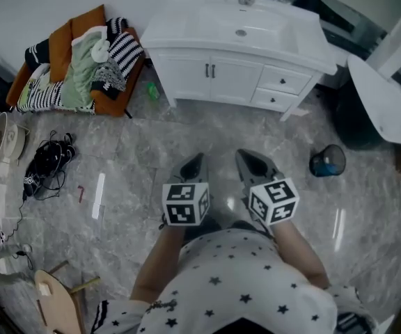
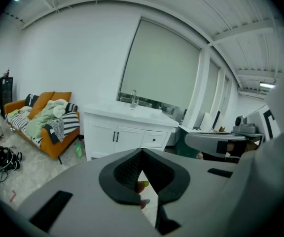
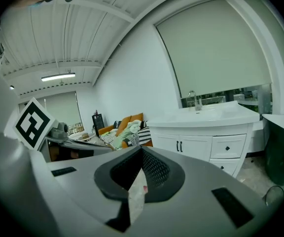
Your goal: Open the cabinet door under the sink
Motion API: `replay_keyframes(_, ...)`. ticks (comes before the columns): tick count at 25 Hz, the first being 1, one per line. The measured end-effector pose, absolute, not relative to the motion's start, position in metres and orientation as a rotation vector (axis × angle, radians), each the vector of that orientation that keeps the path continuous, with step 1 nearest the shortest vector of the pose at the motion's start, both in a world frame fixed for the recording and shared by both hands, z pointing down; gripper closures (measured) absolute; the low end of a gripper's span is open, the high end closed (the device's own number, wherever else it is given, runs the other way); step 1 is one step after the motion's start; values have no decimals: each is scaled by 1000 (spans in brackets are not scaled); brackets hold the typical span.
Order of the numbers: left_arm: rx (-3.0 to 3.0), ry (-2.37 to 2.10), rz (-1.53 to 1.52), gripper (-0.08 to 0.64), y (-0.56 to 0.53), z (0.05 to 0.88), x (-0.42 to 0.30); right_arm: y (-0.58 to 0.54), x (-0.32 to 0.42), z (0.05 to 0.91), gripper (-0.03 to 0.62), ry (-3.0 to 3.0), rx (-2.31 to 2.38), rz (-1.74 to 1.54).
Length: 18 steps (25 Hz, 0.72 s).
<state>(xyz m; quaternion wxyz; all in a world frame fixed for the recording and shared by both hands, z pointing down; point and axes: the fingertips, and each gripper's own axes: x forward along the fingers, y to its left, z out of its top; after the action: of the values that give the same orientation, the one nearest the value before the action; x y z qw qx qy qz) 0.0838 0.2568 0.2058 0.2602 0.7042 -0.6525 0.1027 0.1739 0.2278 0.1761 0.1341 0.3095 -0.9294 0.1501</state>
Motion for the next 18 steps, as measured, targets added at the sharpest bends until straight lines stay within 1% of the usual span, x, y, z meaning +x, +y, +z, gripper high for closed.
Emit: replay_keyframes(18, 1940, -1680, 315, 555, 188, 224, -12, 166, 78, 187, 584, -2645, 970, 471)
